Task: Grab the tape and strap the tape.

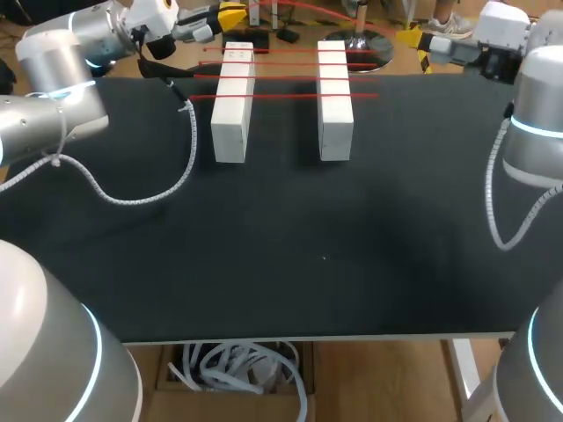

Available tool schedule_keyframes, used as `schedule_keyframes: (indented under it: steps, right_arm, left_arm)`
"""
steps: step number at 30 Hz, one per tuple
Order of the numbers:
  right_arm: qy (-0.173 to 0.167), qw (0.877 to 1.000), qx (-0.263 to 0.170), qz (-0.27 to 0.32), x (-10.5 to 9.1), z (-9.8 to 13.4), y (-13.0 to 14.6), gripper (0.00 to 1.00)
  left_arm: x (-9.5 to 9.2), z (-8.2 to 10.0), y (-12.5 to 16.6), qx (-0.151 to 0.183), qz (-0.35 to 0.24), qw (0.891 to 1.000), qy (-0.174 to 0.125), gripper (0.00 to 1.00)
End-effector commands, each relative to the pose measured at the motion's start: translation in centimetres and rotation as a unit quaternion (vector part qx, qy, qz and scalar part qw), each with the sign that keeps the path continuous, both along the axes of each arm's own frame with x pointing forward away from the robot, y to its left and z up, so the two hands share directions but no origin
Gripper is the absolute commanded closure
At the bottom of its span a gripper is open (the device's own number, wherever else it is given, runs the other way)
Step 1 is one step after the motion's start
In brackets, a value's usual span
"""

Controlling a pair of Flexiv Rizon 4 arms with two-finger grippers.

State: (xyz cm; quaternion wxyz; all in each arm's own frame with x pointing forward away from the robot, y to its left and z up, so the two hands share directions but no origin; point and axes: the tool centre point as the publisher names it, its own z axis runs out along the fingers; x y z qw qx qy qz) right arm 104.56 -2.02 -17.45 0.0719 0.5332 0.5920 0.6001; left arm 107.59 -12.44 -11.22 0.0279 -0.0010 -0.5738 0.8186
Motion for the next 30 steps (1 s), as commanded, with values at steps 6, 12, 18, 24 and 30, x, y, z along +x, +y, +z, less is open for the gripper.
schedule_keyframes:
  steps: [6,12,18,24,30]
  right_arm:
    - [-0.028,0.991,0.117,-0.059,-0.2,-0.4,0.2,0.00]
    - [0.033,0.939,0.300,-0.165,-1.9,-1.9,0.5,0.00]
    - [0.029,0.860,0.438,-0.262,-2.8,-2.2,0.6,0.00]
    - [0.014,0.810,0.492,-0.318,-1.9,-0.9,-0.7,0.00]
    - [0.029,0.788,0.498,-0.361,-1.8,-0.3,-0.9,0.00]
  left_arm:
    - [0.1,-0.1,0.0,-0.001,-0.002,1.000,0.000,1.00]
    - [0.1,-0.1,0.0,-0.001,-0.002,1.000,0.000,1.00]
    - [0.1,-0.1,0.0,-0.001,-0.002,1.000,0.000,1.00]
    - [0.1,-0.1,0.0,-0.001,-0.002,1.000,0.000,1.00]
    - [0.1,-0.1,0.0,-0.001,-0.002,1.000,0.000,1.00]
